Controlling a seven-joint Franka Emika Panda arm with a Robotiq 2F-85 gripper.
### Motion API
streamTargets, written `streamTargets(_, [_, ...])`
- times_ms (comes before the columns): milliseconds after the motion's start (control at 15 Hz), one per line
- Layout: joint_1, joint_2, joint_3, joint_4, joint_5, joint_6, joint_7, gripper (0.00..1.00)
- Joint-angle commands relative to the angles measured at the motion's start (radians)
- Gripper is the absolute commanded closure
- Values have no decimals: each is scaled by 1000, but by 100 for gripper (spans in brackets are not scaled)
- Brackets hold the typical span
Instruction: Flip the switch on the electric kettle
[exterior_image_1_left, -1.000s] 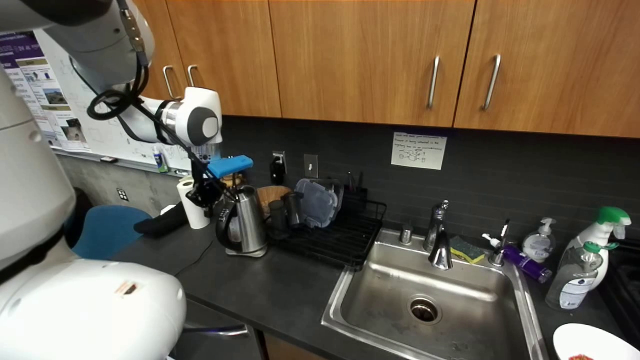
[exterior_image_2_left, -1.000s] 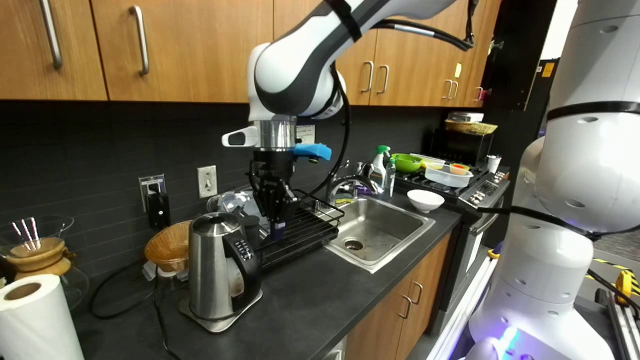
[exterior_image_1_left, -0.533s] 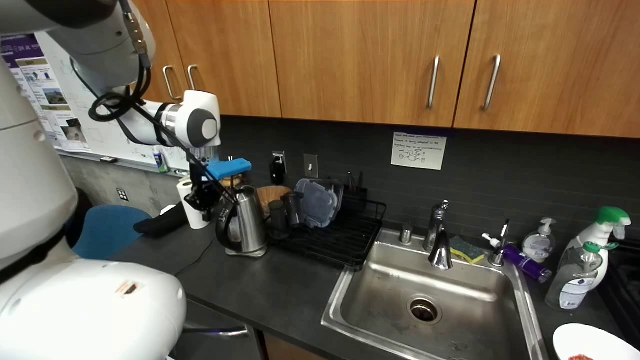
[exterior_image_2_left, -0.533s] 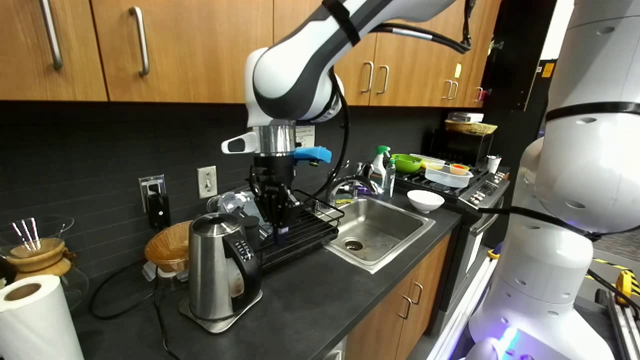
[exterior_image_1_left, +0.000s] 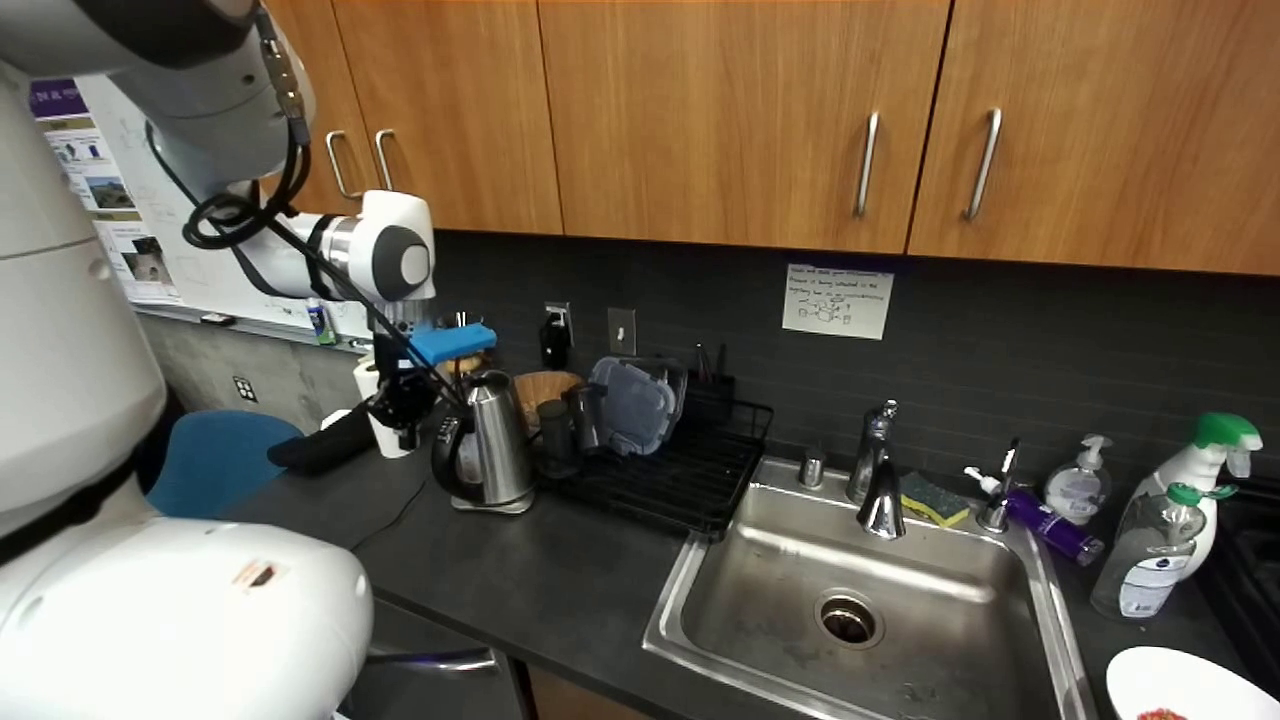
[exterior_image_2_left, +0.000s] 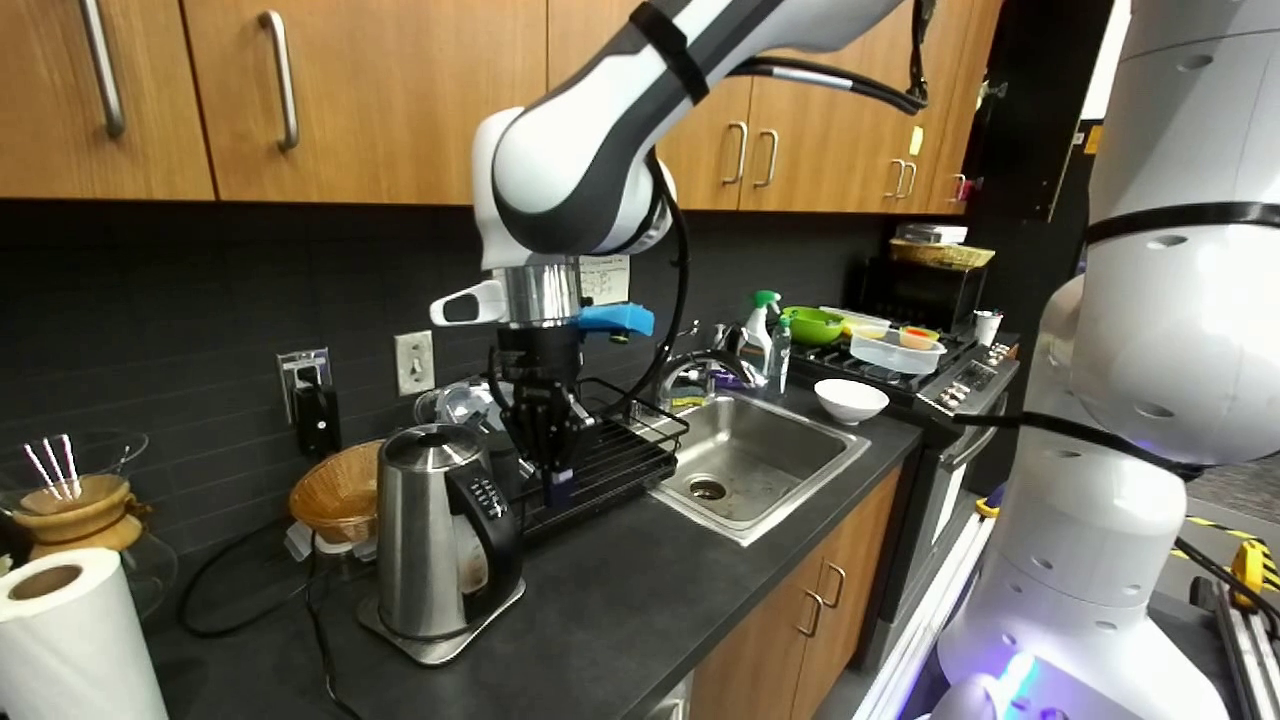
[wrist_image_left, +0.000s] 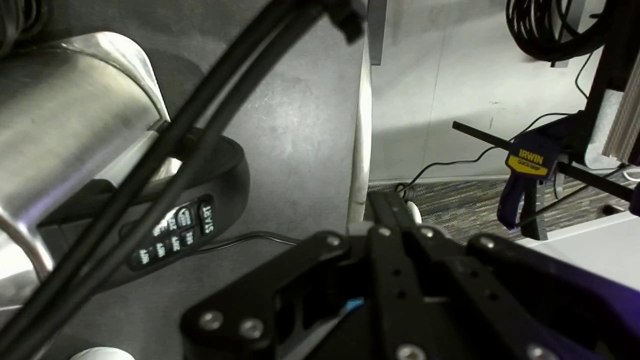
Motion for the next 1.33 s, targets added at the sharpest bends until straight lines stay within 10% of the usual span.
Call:
streamTargets(0, [1,29,11,39,-24,-26,7,100])
streamTargets(1267, [-20,114,25,105,-13,-37,-39,100])
